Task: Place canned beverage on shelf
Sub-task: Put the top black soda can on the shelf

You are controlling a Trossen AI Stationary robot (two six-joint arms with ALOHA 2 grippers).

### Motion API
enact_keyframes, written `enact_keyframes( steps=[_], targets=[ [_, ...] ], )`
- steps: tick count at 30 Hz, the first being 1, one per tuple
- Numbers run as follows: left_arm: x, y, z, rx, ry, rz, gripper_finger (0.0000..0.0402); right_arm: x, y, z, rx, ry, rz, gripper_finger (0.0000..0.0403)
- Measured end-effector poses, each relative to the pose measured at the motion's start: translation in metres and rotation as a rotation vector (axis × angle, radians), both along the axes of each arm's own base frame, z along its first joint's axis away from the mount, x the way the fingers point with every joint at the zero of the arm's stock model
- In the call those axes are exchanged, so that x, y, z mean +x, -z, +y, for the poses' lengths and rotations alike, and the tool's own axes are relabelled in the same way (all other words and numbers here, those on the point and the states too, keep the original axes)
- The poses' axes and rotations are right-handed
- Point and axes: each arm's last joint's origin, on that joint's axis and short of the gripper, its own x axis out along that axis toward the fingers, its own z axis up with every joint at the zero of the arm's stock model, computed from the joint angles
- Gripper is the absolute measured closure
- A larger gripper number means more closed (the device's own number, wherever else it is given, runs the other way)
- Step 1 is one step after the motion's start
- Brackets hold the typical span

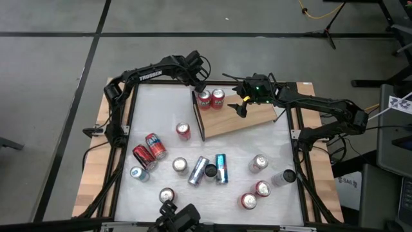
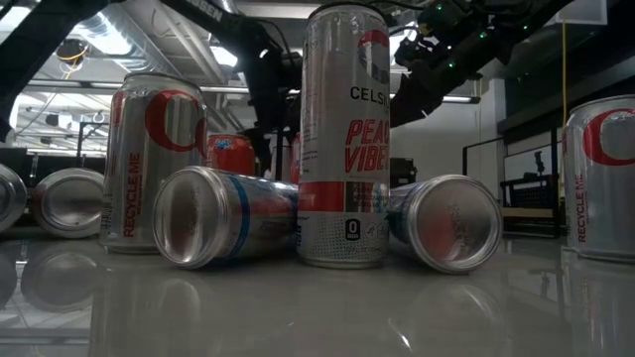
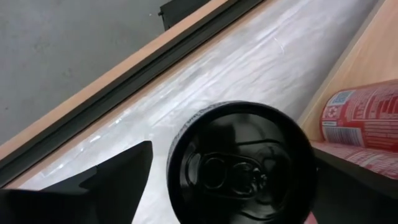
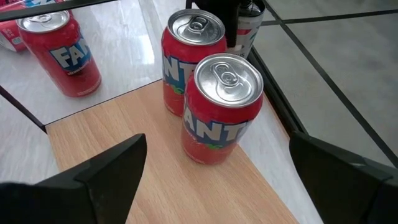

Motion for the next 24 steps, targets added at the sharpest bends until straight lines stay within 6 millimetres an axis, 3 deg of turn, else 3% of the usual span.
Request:
enact_keyframes(
  steps=[13, 19, 24],
  targets=[
    [-0.001, -0.001, 0.000, 0.000, 0.006, 0.001, 0.0159, 0.000, 0.000, 0.000, 0.000, 0.000, 0.000, 0.0020],
    [-0.003, -0.005, 0.002, -0.014, 0.027, 0.003, 0.0165, 0.000, 0.000, 0.000, 0.000, 0.000, 0.000, 0.0019],
    [0.000, -0.032, 0.004, 0.025, 0.044, -0.028, 0.0165, 0.000, 0.000, 0.000, 0.000, 0.000, -0.001, 0.0019]
  ],
)
